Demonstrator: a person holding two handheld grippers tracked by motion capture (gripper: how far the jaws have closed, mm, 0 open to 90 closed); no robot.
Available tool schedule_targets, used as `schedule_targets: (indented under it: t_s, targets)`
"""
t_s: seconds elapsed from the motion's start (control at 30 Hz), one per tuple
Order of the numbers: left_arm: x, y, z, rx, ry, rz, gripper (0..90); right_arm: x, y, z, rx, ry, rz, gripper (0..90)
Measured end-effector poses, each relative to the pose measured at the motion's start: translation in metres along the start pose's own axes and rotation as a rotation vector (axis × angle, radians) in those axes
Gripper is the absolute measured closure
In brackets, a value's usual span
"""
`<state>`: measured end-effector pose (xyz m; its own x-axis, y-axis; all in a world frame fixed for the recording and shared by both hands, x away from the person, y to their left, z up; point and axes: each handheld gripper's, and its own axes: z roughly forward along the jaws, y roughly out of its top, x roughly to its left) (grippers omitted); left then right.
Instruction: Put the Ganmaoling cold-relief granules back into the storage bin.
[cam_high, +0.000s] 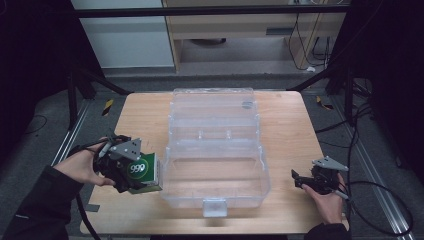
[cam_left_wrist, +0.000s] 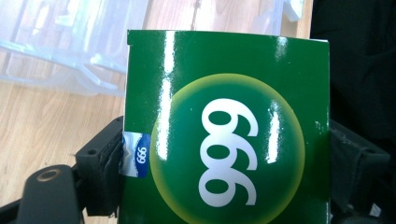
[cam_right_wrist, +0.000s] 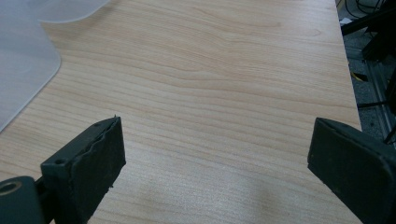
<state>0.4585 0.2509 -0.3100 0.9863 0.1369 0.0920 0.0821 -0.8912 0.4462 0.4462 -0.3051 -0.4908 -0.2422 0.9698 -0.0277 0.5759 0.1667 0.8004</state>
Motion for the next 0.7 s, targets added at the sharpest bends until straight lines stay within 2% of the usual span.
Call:
schedule_targets:
  t_s: [0.17, 0.27, 0.7]
  targets:
    - [0.002, 0.01, 0.001, 0.002, -0.006, 0.004, 14.7, 0.0, 0.0, 0.0, 0.0, 0.0, 0.001, 4.4]
    - [0.003, 0.016, 0.002, 0.005, -0.007, 0.021, 14.7, 0.0, 0.0, 0.0, 0.0, 0.001, 0.001, 4.4]
    - [0.009, 0.037, 0.019, 0.012, -0.026, 0.037, 14.8, -0.001, 0.0, 0.0, -0.002, 0.003, -0.001, 4.5]
